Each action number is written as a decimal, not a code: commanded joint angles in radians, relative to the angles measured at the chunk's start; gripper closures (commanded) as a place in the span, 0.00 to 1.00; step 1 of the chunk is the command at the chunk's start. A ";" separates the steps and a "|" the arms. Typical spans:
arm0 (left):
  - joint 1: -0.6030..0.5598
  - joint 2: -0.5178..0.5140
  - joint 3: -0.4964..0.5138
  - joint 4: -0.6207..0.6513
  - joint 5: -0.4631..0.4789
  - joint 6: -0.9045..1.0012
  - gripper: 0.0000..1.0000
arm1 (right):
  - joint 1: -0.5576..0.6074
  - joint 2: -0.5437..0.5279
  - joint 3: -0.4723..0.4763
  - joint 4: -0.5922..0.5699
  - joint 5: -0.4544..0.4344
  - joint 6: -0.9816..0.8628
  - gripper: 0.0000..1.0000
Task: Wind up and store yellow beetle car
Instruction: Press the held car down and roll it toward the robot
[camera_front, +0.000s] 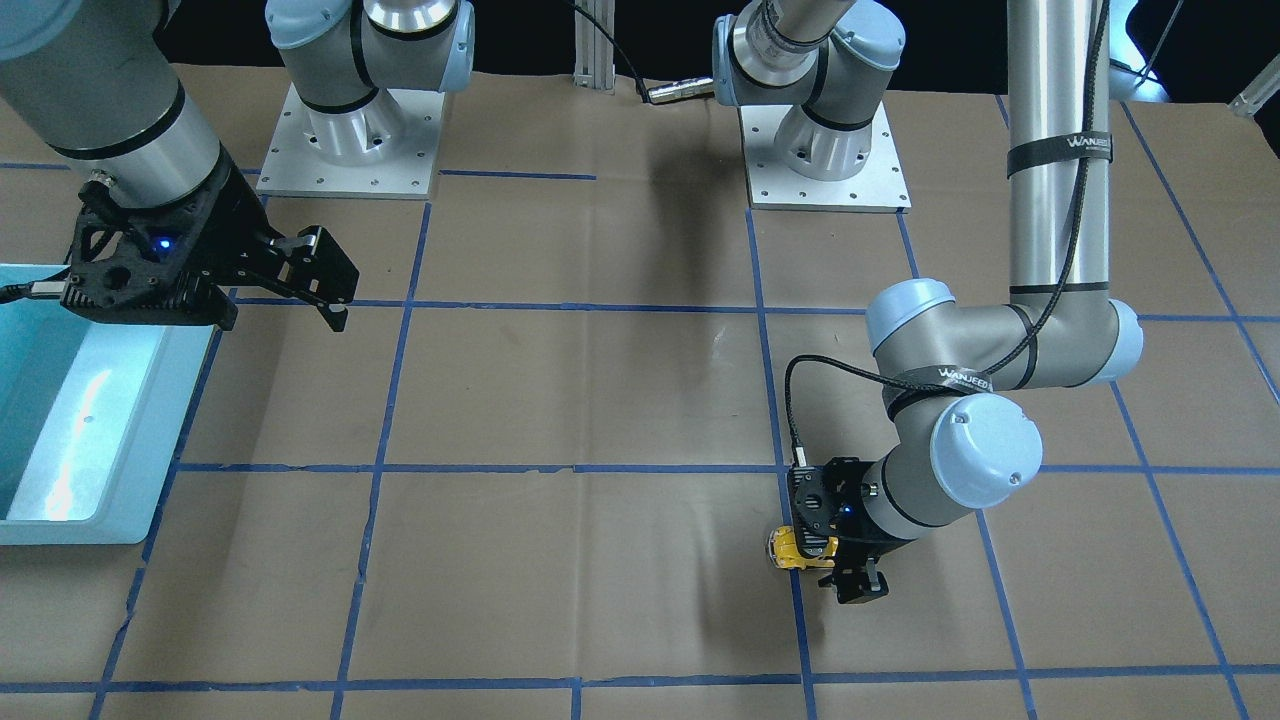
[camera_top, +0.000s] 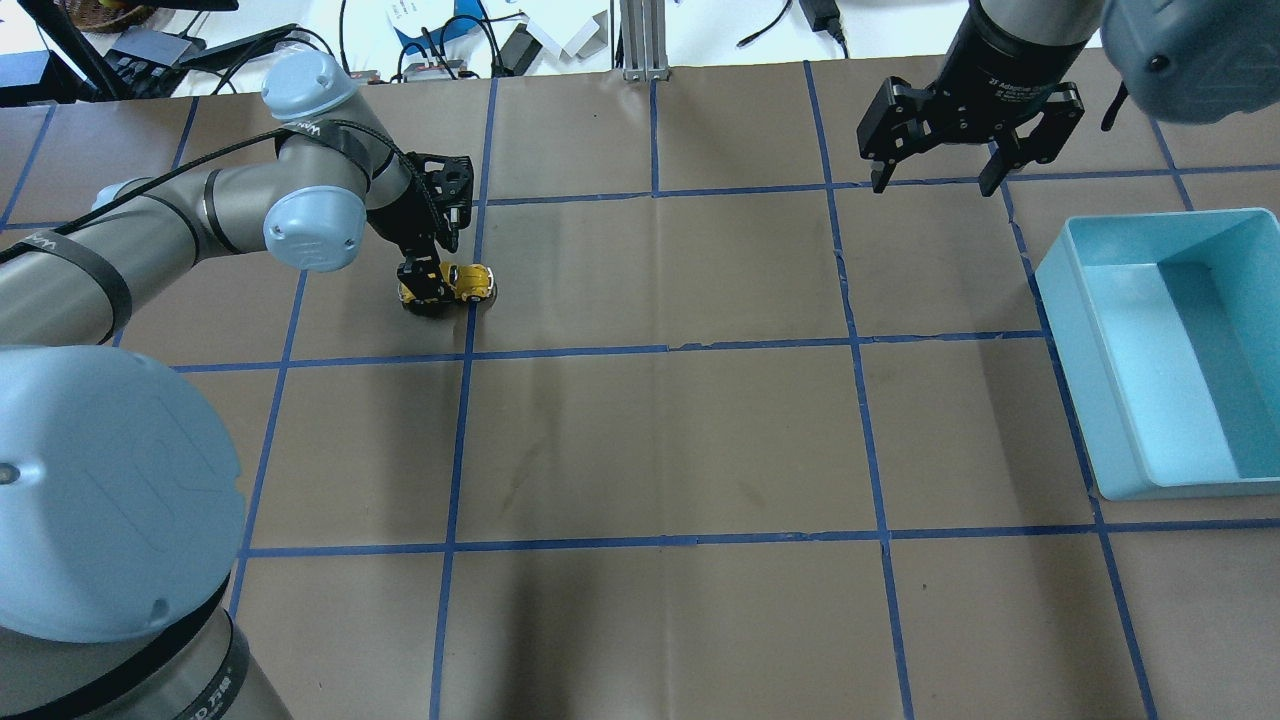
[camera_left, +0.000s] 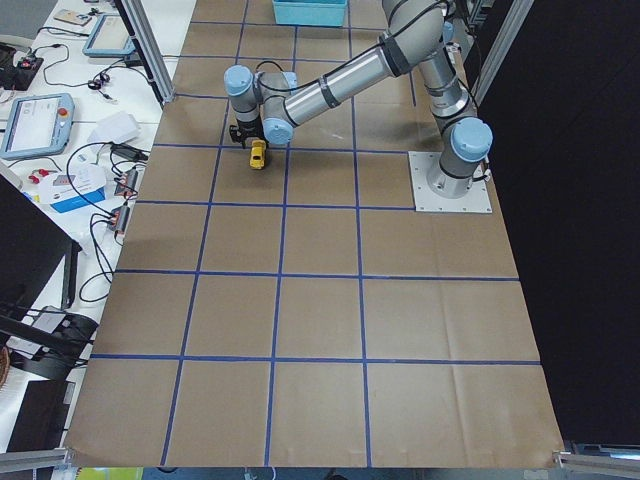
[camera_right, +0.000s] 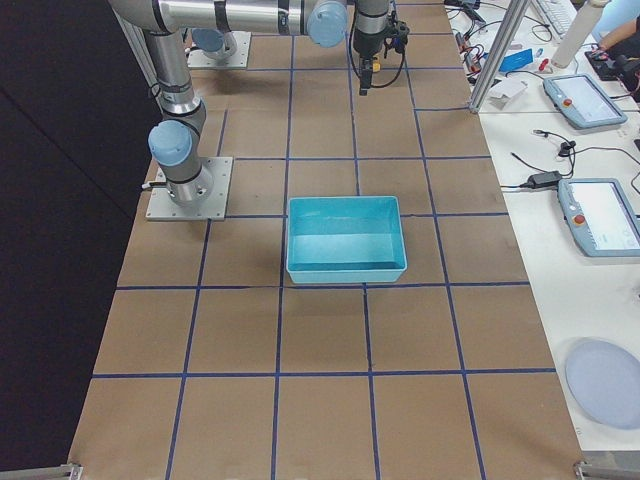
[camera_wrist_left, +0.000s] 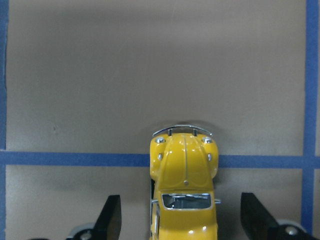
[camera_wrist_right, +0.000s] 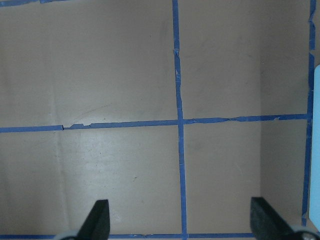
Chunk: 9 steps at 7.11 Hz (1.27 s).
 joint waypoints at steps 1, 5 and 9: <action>0.001 0.003 -0.006 0.002 0.006 0.004 0.23 | 0.000 -0.001 -0.001 -0.001 0.000 0.000 0.00; 0.001 0.012 -0.006 0.002 0.006 0.012 0.72 | 0.000 -0.001 -0.001 0.002 -0.002 0.000 0.00; 0.044 0.026 -0.015 0.003 -0.035 0.020 0.74 | 0.000 0.001 -0.006 -0.004 0.000 0.002 0.00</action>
